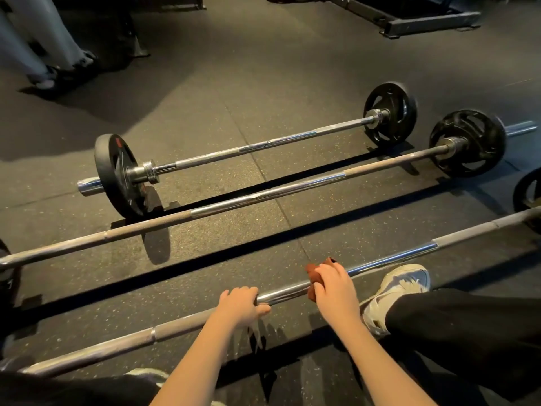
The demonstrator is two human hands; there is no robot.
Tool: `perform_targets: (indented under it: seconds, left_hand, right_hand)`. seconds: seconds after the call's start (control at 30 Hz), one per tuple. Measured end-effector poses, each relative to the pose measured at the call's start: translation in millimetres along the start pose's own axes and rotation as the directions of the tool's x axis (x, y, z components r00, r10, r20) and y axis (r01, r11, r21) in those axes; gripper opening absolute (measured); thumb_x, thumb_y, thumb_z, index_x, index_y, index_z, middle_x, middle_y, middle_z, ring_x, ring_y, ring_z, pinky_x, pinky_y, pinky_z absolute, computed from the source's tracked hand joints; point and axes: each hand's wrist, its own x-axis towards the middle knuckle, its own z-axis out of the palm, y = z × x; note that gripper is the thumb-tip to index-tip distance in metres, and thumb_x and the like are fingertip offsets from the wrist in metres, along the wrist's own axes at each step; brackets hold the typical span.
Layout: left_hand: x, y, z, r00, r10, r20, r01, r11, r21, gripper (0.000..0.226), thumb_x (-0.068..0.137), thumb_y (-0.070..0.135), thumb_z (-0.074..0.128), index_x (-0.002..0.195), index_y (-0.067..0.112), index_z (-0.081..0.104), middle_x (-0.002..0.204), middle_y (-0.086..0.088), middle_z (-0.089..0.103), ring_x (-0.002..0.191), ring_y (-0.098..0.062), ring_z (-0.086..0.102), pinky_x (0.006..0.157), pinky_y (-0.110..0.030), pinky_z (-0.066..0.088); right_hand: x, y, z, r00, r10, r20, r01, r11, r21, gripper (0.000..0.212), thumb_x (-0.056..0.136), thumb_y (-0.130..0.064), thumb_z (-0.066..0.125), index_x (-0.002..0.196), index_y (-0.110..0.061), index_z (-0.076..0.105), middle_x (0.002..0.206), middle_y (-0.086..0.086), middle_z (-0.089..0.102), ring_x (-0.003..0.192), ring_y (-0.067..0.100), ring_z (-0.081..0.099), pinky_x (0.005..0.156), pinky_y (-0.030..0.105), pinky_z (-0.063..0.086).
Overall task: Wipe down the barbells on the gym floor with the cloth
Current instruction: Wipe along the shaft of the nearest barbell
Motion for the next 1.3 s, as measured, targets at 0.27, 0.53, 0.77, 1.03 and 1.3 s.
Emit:
perform_targets:
  seconds: [0.27,0.53,0.77,1.03,1.3]
  left_hand:
    - [24.8,12.0,-5.2,0.981,-0.065,0.180,0.066,0.998,0.004,0.048,0.076,0.056,0.065,0.107,0.020,0.055,0.107,0.002,0.061,0.101,-0.020,0.059,0.087,-0.036,0.047]
    - [23.5,26.2,4.1,0.994,-0.012,-0.105,0.048,0.935,0.350,0.028,0.083,0.039,0.052,0.095,0.019,0.067,0.099,-0.001,0.070,0.097,-0.022,0.063,0.094,-0.033,0.036]
    - [13.9,14.2,37.1,0.882,0.143,-0.450,0.023,0.939,0.343,0.036,0.034,0.017,0.087,0.049,0.015,0.054,0.048,-0.004,0.051,0.049,-0.028,0.052,0.070,-0.038,0.031]
    - [22.0,23.0,5.8,0.998,-0.056,-0.035,0.059,0.993,0.098,0.090,0.075,0.068,0.062,0.146,0.022,0.030,0.143,0.001,0.042,0.135,-0.021,0.036,0.114,-0.047,0.020]
    - [38.8,60.9,4.9,0.990,0.139,-0.027,-0.139,0.990,-0.006,0.056,0.091,0.059,0.048,0.131,0.020,0.046,0.129,0.002,0.057,0.121,-0.021,0.051,0.102,-0.039,0.033]
  right_hand:
    - [-2.0,-5.4,-14.3,0.966,-0.144,0.216,0.151,0.988,-0.018,0.034,0.095,-0.026,0.056,0.129,-0.029,0.054,0.137,-0.011,0.048,0.131,0.010,0.040,0.111,0.029,0.031]
    - [-14.7,-27.7,11.2,0.987,-0.107,0.121,0.109,0.994,-0.005,0.035,0.097,-0.024,0.052,0.133,-0.028,0.054,0.144,-0.014,0.045,0.143,0.011,0.023,0.118,0.034,0.020]
    - [3.0,7.1,-12.0,0.991,-0.098,0.094,0.106,0.991,-0.076,0.034,0.093,-0.034,0.057,0.126,-0.027,0.057,0.136,-0.011,0.052,0.131,0.013,0.040,0.110,0.033,0.031]
    - [4.3,-6.3,-4.0,0.973,-0.155,0.170,0.177,0.977,-0.118,0.020,0.091,-0.030,0.056,0.111,-0.029,0.056,0.119,-0.010,0.053,0.120,0.015,0.045,0.103,0.032,0.036]
    - [10.7,10.6,-5.5,1.000,0.013,-0.012,-0.014,0.994,-0.106,0.019,0.096,-0.022,0.047,0.110,-0.019,0.060,0.120,-0.006,0.054,0.131,0.017,0.035,0.115,0.039,0.027]
